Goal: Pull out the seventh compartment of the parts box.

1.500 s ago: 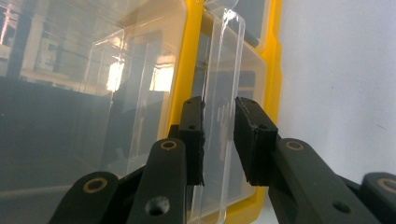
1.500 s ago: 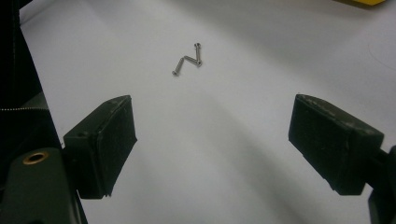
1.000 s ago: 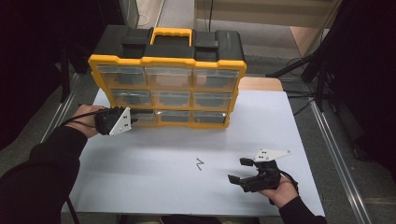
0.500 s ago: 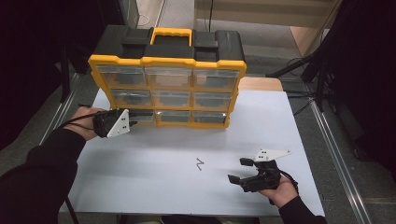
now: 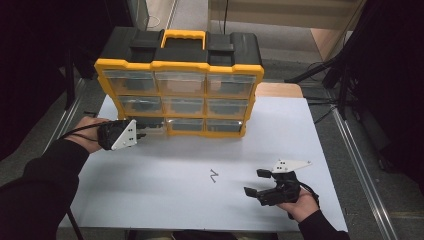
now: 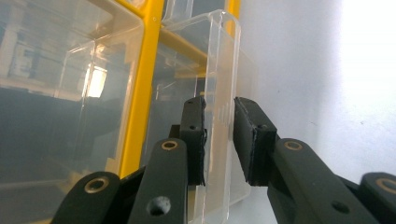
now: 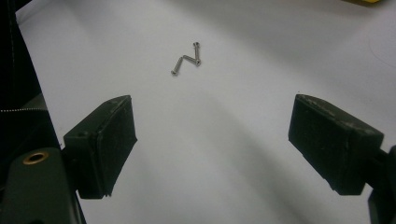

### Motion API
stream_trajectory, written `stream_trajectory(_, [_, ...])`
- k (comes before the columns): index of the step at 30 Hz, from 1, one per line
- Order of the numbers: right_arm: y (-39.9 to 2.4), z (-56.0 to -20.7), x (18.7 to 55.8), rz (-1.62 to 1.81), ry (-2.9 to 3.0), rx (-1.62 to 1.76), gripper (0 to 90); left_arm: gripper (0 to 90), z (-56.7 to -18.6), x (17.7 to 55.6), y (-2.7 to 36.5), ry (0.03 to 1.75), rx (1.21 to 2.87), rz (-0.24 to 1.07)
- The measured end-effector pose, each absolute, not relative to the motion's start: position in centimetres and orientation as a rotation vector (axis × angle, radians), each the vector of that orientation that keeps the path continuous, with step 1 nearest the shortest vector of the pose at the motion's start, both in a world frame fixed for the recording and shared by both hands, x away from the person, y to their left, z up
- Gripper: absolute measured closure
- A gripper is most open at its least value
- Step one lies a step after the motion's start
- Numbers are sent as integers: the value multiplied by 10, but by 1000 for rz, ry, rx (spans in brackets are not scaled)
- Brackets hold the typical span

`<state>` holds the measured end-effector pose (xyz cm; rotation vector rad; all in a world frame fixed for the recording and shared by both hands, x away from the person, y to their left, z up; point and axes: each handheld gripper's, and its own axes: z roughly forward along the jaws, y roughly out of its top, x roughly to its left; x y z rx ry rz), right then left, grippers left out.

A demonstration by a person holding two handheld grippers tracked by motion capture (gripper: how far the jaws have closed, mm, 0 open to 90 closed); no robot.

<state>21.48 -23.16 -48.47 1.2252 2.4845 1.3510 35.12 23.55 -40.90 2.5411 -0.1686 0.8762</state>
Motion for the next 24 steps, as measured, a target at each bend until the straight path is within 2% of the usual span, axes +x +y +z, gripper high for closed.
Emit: stream_trajectory(24, [-232, -485, 215, 1350, 2484, 1232, 158, 743, -406, 349, 238, -161, 2548, 822])
